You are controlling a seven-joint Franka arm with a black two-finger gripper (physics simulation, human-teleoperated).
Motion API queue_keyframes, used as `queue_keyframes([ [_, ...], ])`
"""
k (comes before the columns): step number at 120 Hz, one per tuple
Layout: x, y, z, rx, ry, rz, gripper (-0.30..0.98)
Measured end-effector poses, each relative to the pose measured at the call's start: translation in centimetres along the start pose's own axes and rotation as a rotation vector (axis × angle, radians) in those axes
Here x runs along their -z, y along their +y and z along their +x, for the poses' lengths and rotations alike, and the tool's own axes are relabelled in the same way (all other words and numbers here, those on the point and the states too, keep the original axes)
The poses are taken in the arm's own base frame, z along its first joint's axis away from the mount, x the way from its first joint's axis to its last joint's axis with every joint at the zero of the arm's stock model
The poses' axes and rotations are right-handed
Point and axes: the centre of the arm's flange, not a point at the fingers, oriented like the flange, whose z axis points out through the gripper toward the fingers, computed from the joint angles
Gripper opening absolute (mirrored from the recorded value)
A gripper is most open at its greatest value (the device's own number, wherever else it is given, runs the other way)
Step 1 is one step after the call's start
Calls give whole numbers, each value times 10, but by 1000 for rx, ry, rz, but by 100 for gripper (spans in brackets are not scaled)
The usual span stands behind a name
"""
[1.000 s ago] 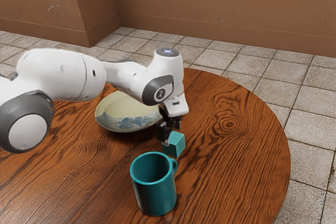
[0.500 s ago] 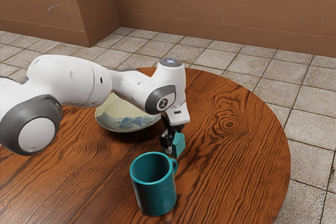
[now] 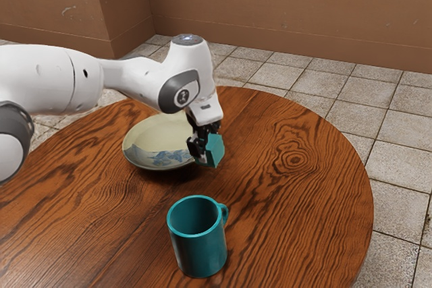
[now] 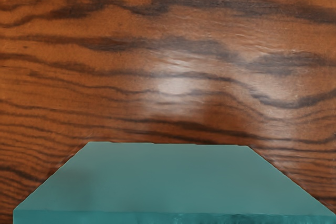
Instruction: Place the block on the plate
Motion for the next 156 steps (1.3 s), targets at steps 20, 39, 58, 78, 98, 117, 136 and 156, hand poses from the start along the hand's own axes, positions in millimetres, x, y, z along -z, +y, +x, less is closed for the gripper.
queue_keyframes([
  [20,30,-7,-64,95,3,19,41],
  [39,40,-13,-123,181,-4,22,41],
  [58,25,-33,-168,245,-19,19,40],
  [78,-34,-63,-180,259,-36,-16,41],
  [98,-69,-66,-184,260,-44,-49,43],
  [117,-68,-66,-184,260,-44,-45,57],
  [136,-33,-63,-181,268,-20,-13,63],
  [156,16,-41,-164,285,25,-33,66],
])
